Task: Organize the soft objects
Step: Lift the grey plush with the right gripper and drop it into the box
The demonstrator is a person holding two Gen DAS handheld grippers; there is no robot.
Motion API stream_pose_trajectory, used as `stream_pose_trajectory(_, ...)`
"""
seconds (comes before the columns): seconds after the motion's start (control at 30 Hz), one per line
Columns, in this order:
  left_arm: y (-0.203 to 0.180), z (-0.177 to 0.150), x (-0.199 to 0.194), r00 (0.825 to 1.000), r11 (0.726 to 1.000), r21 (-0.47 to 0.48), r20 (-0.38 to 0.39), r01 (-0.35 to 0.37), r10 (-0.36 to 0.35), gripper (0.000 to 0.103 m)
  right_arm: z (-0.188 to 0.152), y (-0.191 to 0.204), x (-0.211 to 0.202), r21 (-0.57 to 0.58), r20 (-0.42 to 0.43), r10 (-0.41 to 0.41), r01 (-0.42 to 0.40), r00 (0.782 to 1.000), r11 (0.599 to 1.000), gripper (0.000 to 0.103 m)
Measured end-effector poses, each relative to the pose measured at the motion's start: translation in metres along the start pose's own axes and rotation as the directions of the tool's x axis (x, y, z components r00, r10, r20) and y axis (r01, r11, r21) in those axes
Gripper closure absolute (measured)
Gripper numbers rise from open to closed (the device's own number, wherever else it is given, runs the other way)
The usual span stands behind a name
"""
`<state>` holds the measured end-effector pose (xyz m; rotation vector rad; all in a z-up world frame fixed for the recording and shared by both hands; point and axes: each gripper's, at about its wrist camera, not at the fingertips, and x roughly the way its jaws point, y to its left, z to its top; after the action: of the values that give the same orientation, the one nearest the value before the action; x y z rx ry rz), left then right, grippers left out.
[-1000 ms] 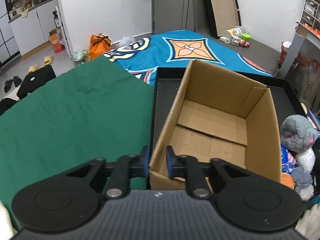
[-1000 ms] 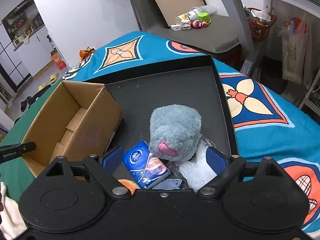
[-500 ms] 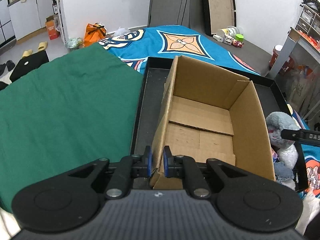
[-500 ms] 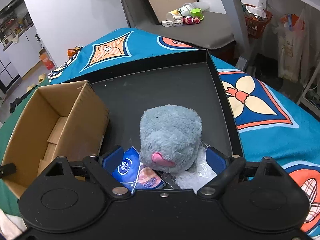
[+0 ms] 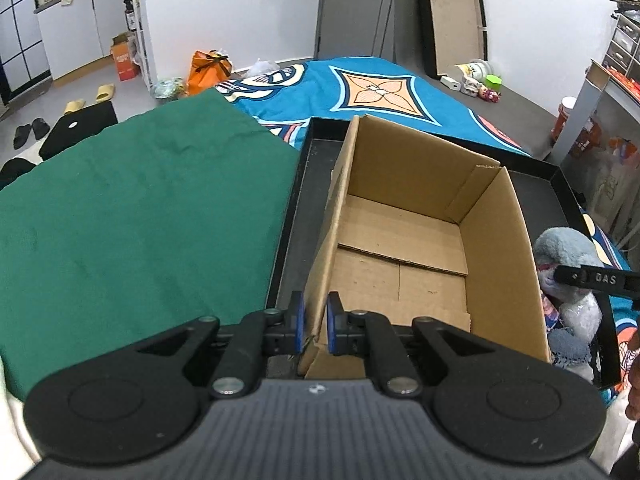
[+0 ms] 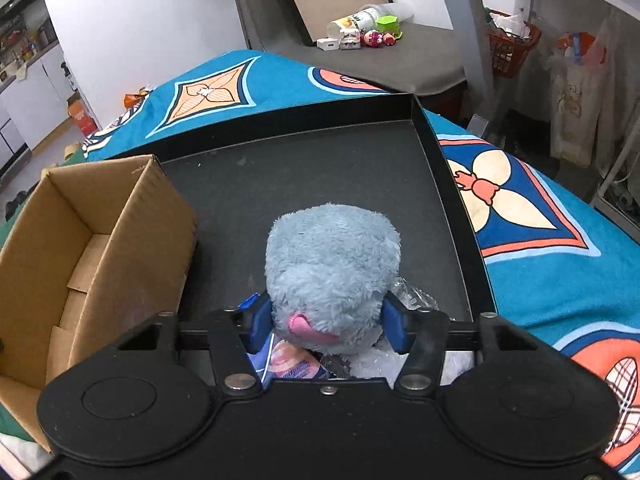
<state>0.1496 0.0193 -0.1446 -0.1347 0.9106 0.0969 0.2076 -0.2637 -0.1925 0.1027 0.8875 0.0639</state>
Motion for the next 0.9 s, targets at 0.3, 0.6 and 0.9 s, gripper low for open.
stream_pose_trajectory(0.3, 0.001, -0.002, -0.006, 1.000, 1.000, -0.020, 0.010, -0.012, 0.012, 0.093, 0.000, 0.007, -0.029, 0.010, 0.050, 0.050, -0.050, 0.997, 0.999, 0.052)
stream_pose_trajectory(0.6, 0.004, -0.003, -0.012, 1.000, 0.999, -0.035, 0.008, -0.008, 0.009, 0.092, 0.007, 0.020, -0.061, -0.022, 0.149, 0.136, -0.134, 0.979, 0.991, 0.052)
stream_pose_trajectory(0.9, 0.008, -0.003, -0.009, 1.000, 0.999, -0.036, 0.001, 0.010, -0.010, 0.092, 0.014, 0.042, -0.078, -0.094, 0.215, 0.220, -0.204, 0.951, 0.974, 0.052)
